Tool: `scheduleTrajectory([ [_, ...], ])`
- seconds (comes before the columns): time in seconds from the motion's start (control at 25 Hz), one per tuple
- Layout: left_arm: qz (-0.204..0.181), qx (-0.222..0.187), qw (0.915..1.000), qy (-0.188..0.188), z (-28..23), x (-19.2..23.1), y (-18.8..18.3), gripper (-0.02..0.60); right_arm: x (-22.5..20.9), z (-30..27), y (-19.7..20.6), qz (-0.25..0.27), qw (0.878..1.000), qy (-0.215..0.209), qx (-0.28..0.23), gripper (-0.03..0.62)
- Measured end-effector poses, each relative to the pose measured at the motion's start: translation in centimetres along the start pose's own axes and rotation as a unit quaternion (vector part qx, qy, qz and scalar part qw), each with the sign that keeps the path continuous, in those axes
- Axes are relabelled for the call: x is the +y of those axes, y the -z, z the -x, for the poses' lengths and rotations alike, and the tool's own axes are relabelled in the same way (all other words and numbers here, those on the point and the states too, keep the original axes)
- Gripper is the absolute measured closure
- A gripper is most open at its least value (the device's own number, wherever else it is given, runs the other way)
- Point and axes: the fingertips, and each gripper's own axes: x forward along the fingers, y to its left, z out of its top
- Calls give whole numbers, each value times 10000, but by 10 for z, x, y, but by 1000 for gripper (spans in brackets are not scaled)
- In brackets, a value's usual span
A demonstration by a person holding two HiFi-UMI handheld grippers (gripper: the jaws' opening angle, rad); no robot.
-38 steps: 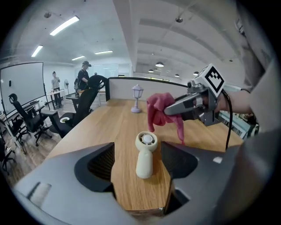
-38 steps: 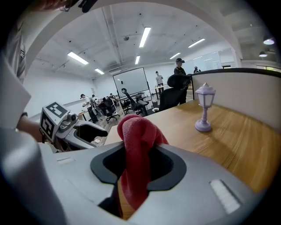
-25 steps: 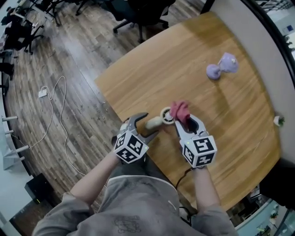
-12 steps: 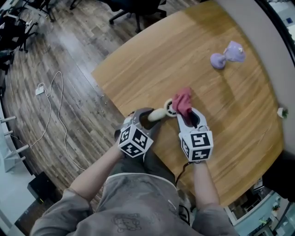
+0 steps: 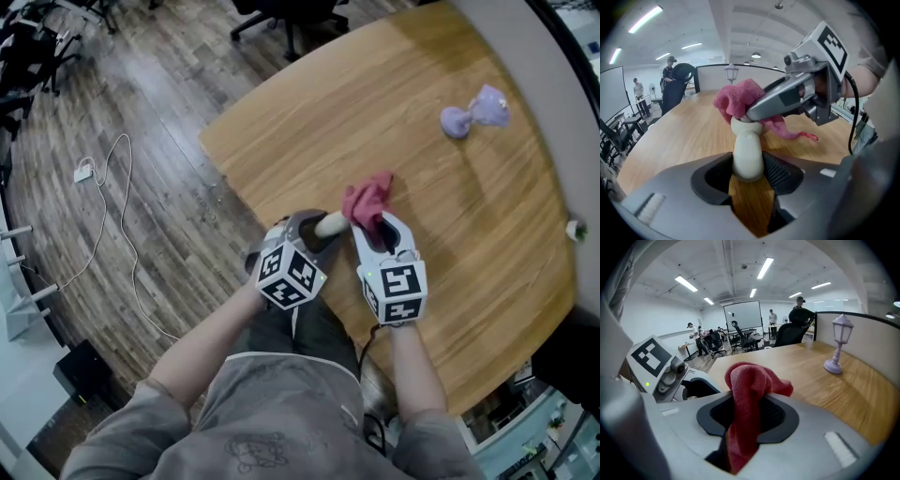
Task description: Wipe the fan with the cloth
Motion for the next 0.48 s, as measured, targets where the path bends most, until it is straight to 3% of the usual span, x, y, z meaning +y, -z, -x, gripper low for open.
scheduleTrajectory([
  [0.24,18,18,10000,24,-2,0,2,385,32,-9,5,-144,9993,-357,-5,467],
  [0.48,3,30,10000,24,-4,0,3,385,56,-9,16,-505,9900,-1302,192,467],
])
